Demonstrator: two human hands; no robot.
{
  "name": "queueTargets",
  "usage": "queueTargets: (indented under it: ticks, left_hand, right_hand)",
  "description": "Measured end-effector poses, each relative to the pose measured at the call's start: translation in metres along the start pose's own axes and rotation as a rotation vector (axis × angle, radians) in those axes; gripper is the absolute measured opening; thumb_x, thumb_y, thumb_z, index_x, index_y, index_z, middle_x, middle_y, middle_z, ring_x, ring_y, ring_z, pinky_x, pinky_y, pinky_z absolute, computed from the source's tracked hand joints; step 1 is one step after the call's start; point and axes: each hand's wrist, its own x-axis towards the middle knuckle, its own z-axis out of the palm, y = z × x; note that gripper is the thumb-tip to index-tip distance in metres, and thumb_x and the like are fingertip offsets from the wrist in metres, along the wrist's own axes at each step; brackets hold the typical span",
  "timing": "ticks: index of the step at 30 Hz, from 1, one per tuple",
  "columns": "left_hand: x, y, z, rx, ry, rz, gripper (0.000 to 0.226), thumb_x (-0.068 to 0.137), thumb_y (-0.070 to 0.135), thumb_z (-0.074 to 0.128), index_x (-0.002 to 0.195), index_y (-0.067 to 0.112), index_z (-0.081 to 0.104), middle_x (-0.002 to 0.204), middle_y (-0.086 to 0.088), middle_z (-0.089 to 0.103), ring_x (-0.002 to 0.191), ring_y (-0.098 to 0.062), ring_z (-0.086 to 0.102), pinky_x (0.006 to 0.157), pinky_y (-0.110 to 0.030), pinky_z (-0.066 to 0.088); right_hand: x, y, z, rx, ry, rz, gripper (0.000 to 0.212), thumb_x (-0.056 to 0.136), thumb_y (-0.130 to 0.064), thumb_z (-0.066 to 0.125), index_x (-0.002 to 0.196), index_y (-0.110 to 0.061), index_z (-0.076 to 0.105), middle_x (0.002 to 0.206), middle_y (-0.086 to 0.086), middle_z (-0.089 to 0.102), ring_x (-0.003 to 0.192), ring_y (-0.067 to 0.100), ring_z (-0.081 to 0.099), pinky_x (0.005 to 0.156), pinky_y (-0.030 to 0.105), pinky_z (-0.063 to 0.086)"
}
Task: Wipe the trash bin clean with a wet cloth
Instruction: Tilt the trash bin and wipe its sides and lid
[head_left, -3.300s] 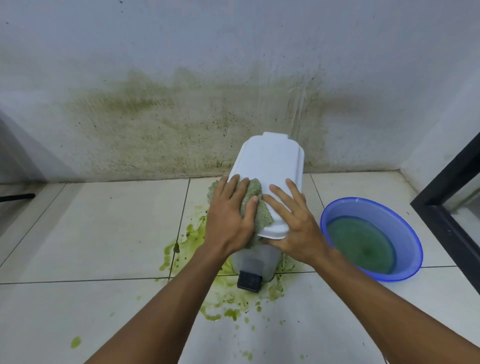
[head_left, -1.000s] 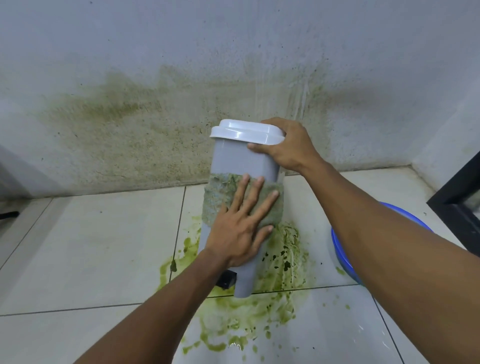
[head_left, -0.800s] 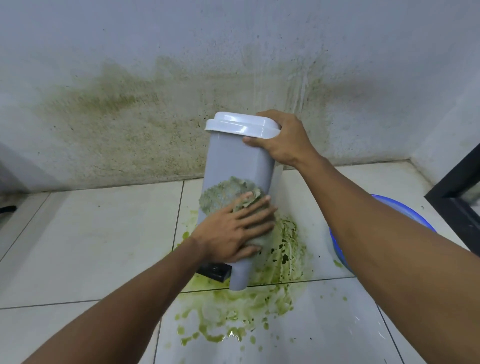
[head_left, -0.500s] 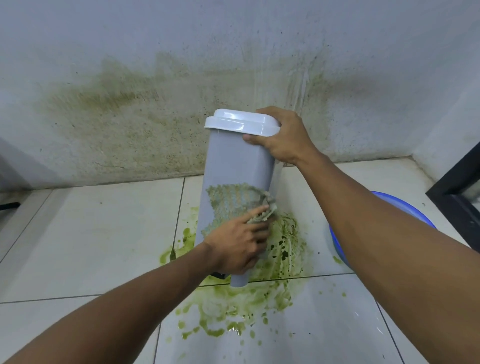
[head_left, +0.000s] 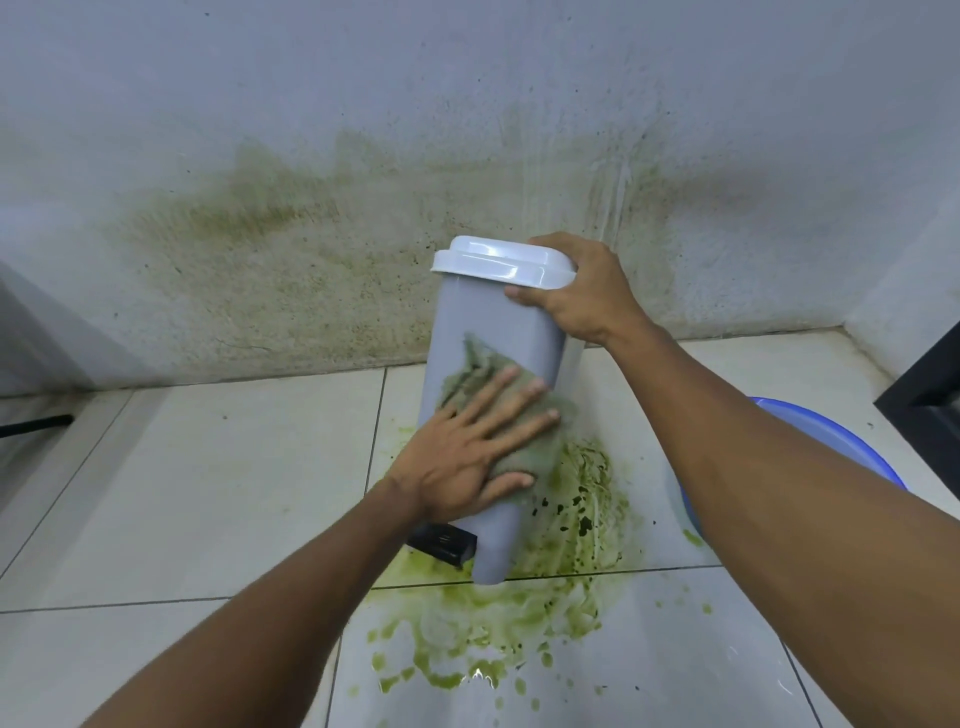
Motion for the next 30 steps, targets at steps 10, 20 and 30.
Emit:
queueTargets:
  ticks: [10, 20, 30]
  left_hand:
    - [0.018, 0.106, 0.026, -0.528, 0.186, -1.078, 0.086, 0.103, 0.067, 0.018, 0.150, 0.027, -0.042, 0.160, -0.002, -0.048, 0.145, -0.027, -0.048, 0.121, -0.056, -0.006]
    - [0.043, 0.082, 0.011, -0.795, 0.489, -1.570, 0.075, 0.105, 0.061, 0.021, 0.165, 0.028, -0.011, 0.173, 0.006, -0.019, 0.158, -0.015, -0.022, 0.127, -0.057, 0.007]
    - [0.043, 0.080, 0.015, -0.892, 0.495, -1.777, 0.076, 0.105, 0.063, 0.022, 0.165, 0.029, -0.009, 0.174, 0.007, -0.013, 0.159, -0.016, -0.017, 0.126, -0.061, 0.007]
  right_hand:
    - [-0.003, -0.005, 0.005, 0.006, 0.000, -0.026, 0.055, 0.065, -0.029, 0.092, 0.115, -0.017, 0.071, 0.110, -0.004, 0.069, 0.100, 0.011, 0.062, 0.080, 0.012, 0.043]
    - [-0.016, -0.010, 0.009, 0.001, 0.050, -0.057, 0.050, 0.067, -0.027, 0.091, 0.111, -0.016, 0.070, 0.108, -0.004, 0.069, 0.097, 0.011, 0.062, 0.079, 0.016, 0.044]
    - [-0.019, -0.008, 0.007, -0.031, 0.034, -0.090, 0.049, 0.066, -0.026, 0.091, 0.111, -0.019, 0.071, 0.105, -0.008, 0.069, 0.095, 0.007, 0.061, 0.072, -0.003, 0.037]
